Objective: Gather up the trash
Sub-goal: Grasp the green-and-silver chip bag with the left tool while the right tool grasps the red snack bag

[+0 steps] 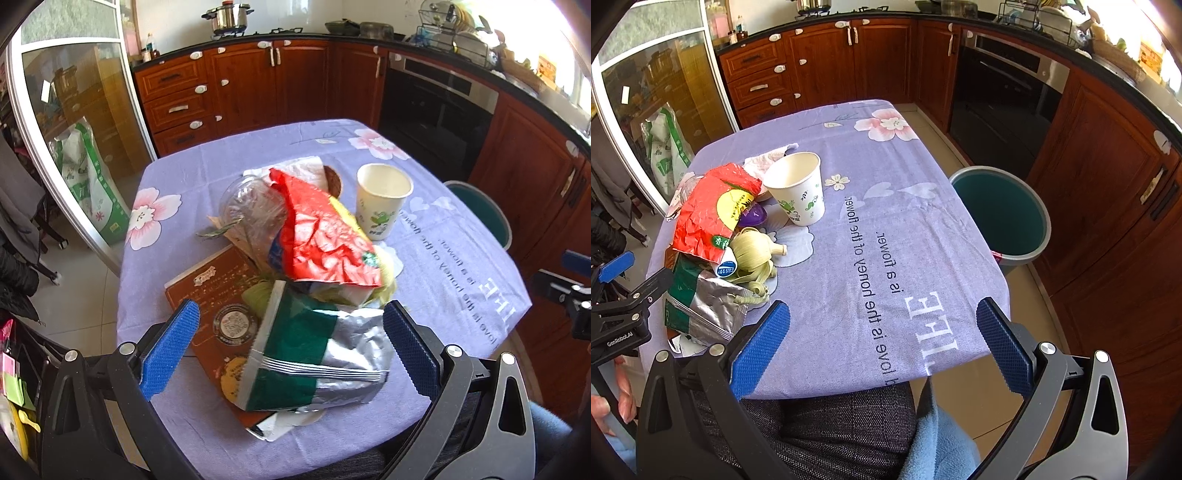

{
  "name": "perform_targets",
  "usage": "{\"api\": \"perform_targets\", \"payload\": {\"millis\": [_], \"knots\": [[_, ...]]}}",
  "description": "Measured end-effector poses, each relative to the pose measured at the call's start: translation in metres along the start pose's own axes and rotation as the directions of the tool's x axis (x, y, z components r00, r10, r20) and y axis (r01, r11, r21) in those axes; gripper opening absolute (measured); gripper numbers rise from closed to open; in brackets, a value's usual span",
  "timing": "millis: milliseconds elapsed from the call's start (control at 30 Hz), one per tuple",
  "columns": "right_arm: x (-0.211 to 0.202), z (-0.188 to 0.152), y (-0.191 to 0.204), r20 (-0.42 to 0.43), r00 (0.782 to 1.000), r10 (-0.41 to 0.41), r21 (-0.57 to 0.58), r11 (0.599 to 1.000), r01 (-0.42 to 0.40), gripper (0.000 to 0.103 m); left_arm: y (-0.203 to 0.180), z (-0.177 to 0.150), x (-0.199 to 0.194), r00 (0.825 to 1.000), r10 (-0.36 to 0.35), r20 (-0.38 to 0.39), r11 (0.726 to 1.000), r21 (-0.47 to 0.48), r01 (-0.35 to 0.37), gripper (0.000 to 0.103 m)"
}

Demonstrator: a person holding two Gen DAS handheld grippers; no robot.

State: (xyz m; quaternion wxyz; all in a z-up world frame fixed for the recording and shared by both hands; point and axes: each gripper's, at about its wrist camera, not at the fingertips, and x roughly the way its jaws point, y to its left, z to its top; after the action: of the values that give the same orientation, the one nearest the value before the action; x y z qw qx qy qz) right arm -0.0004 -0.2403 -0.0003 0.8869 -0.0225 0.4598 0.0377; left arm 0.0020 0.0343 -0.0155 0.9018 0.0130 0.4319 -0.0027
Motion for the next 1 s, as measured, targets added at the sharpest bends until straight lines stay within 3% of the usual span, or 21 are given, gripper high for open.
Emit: {"api": "perform_targets", "payload": {"millis": [167, 400, 500, 533, 600, 667, 733, 1000], "knots": [[0.021, 0.004, 0.013, -0.057, 0.998, 0.006, -0.061, 0.998, -0.010, 0.097, 0.016, -0.012, 0.038, 0.992, -0.044, -0.116, 0.999, 0.003, 0.045, 0.100], [0.042, 0.010, 0.021, -0.083, 0.996, 0.034, -0.085, 0.996, -0.041, 0.097, 0.026, -0.021, 0.063, 0.985, -0.084, -0.151, 0.996, 0.006, 0.086, 0.098], [0.049, 0.010, 0.024, -0.100, 0.994, 0.045, -0.088, 0.995, -0.054, 0.097, 0.025, -0.022, 0.065, 0.984, -0.112, -0.140, 0.993, 0.019, 0.116, 0.078], [0.051, 0.010, 0.025, -0.104, 0.993, 0.048, -0.090, 0.994, -0.057, 0.097, 0.028, -0.022, 0.065, 0.983, -0.122, -0.135, 0.992, 0.020, 0.125, 0.065], [0.054, 0.011, 0.026, -0.115, 0.992, 0.059, -0.089, 0.994, -0.070, 0.097, 0.027, -0.022, 0.062, 0.988, -0.110, -0.109, 0.993, 0.025, 0.113, 0.050], [0.056, 0.013, 0.030, -0.121, 0.990, 0.079, -0.087, 0.992, -0.089, 0.097, 0.031, -0.022, 0.059, 0.982, -0.156, -0.104, 0.987, 0.013, 0.158, 0.032], [0.055, 0.016, 0.035, -0.119, 0.988, 0.101, -0.087, 0.990, -0.112, 0.097, 0.031, -0.022, 0.051, 0.981, -0.171, -0.092, 0.984, 0.027, 0.174, 0.021], [0.044, 0.052, 0.082, -0.061, 0.972, 0.227, -0.161, 0.959, -0.234, 0.097, 0.033, -0.011, 0.010, 0.976, -0.215, -0.016, 0.976, 0.018, 0.216, 0.016]]}}
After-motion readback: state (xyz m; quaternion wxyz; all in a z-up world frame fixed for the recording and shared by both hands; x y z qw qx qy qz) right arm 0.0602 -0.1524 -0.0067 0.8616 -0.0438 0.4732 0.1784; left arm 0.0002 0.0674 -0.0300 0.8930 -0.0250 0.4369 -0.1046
